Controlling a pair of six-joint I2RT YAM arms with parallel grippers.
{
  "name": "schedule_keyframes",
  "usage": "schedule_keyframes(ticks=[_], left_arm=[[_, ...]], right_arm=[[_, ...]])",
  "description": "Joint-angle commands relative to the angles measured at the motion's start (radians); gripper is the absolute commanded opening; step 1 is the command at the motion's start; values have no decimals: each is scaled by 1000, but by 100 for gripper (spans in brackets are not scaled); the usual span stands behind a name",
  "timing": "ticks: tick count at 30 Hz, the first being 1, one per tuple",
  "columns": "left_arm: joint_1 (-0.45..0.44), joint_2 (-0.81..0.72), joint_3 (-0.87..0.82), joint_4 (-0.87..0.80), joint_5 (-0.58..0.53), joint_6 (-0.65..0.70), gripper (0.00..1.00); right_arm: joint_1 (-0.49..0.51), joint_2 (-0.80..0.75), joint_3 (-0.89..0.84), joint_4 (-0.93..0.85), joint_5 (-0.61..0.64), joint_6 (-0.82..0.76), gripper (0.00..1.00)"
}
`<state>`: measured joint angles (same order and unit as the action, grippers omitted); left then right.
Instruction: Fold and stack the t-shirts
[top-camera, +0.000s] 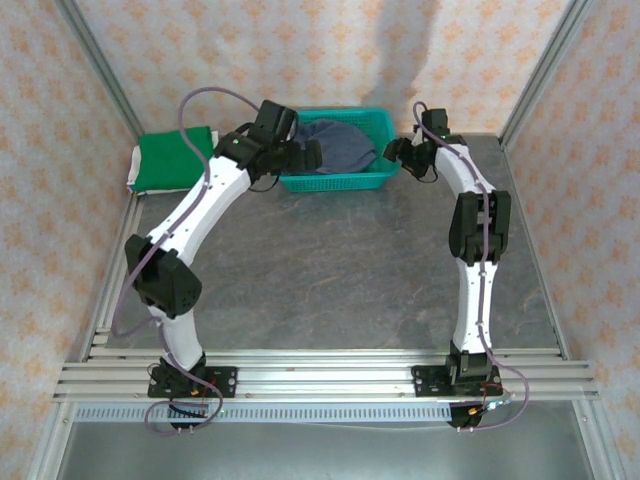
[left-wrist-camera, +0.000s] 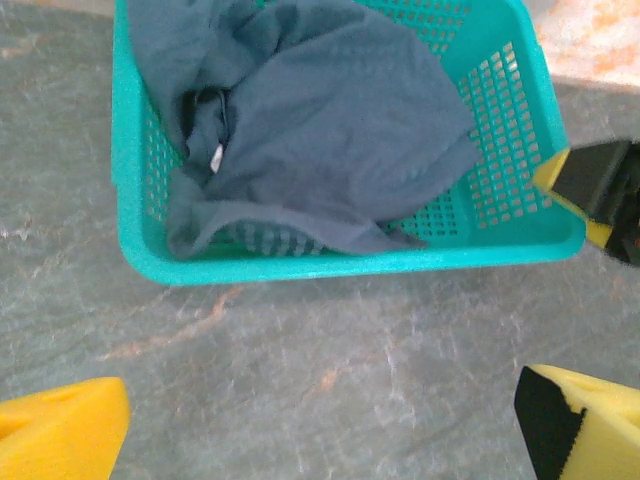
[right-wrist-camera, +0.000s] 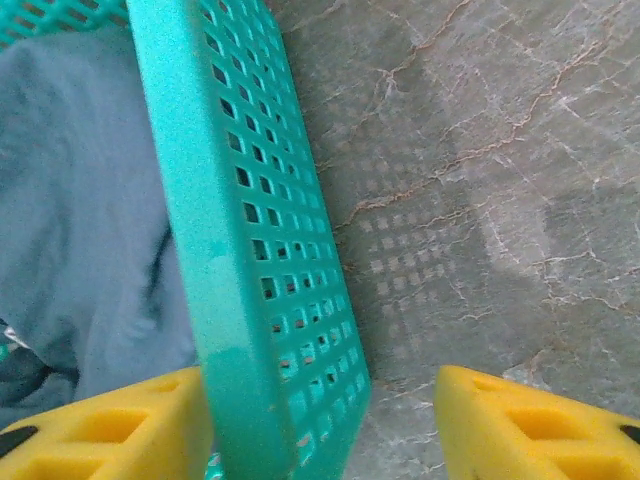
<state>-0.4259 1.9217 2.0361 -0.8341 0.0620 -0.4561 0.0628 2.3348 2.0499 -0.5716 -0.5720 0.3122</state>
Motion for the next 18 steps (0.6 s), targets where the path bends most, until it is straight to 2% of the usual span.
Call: schedule_keyframes(ticks=[1,5,7,9,12,15,18], left_arm=[[-12,87,108,-84,-68,-26,100],[-17,178,200,-110,-105,-18,100],[-17,211,219,-108,-115,-15,100],[-19,237,223,-101,-115,-17,100],[-22,272,224,-118,-149,-19,100],[-25,298,220,-123,-137,-20,100],[-55,328,217,-137,-159,6,100]], right_arm=[[8,-14,-28,53,-8,43,41],[11,-97,-159,97,1,50,10],[15,-167,-269,139,5,50,4],[20,-249,-385,156,33,60,0],[28,-378,-582,206,26,88,0],[51,-506,-750,205,45,81,0],[73,-631,-914,228,47,124,0]])
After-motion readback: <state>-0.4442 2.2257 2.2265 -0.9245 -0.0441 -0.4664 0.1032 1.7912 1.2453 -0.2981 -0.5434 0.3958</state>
